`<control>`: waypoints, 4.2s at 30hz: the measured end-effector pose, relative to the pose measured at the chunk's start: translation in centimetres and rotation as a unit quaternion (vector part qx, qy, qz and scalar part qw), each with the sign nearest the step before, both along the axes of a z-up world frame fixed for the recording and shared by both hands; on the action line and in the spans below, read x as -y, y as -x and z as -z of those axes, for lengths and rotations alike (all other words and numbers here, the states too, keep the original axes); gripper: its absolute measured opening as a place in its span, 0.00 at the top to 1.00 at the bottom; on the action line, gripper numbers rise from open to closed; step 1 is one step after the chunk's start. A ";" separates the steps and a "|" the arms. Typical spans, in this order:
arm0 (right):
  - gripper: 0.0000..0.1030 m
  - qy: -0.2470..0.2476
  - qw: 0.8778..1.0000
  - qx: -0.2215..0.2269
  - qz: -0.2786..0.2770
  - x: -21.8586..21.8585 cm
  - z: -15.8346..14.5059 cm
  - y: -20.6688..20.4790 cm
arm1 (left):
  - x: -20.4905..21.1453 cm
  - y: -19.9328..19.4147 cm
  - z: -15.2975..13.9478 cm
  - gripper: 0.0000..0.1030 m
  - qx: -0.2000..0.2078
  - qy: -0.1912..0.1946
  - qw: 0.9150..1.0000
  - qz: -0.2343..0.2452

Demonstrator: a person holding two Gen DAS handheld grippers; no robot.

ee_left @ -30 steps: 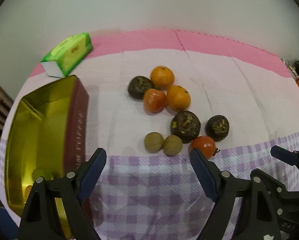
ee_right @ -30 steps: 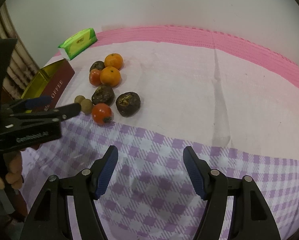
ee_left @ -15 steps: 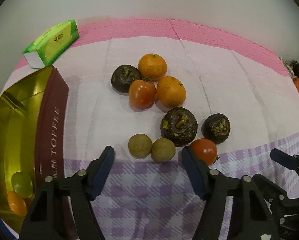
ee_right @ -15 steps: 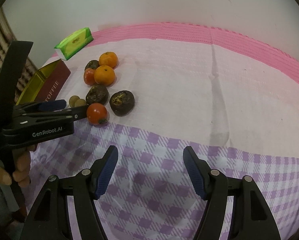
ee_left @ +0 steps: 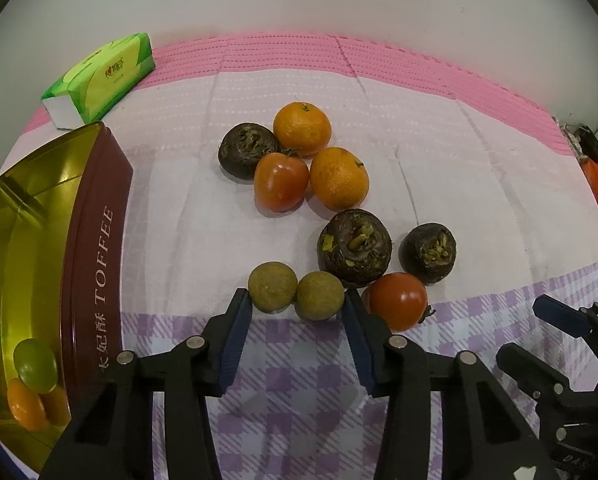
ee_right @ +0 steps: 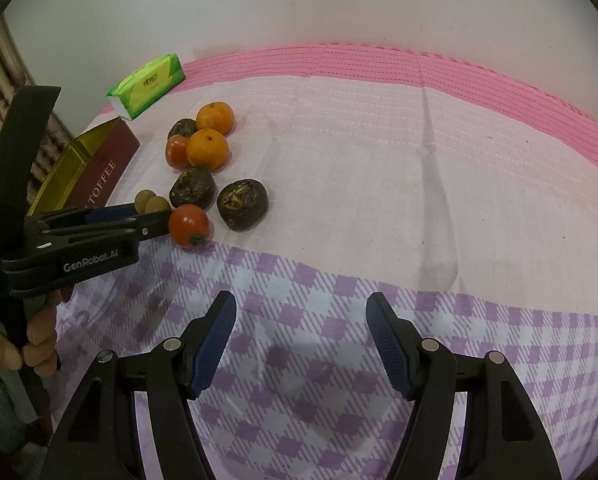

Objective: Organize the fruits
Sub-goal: 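Move the left tool to the two brown longans and close on both, then carry both longans with the left tool into the tin and release, then grasp the red cherry tomato with the right tool and lift it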

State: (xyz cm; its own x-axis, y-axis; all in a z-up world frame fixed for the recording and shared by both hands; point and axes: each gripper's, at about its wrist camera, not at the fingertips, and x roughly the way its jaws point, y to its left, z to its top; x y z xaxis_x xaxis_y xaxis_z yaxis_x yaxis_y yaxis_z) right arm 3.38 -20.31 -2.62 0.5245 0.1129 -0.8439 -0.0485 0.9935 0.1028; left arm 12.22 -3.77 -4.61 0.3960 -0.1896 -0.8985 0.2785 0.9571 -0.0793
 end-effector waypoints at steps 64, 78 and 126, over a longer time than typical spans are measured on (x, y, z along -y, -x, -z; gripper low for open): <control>0.34 0.048 0.999 0.009 -0.021 -3.4 -0.7 0.2 | -17.2 5.1 -3.9 0.59 0.020 -0.052 0.989 -0.138; 0.34 0.037 0.998 0.012 -0.054 -5.4 -0.8 -1.3 | -17.3 5.2 -3.5 0.59 0.021 -0.068 0.989 -0.132; 0.68 0.090 0.989 0.025 -0.117 -11.9 -1.5 -4.5 | -20.7 5.5 -6.5 0.30 0.041 -0.014 0.979 -0.199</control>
State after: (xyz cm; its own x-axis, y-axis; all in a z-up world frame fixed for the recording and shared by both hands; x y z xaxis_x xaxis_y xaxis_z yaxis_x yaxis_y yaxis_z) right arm 7.92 -8.40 -1.17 0.5429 0.0862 -0.8354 -0.2798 0.9564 -0.0832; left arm 6.77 16.92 1.85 0.5041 0.0181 -0.8635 -0.1123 0.9927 -0.0447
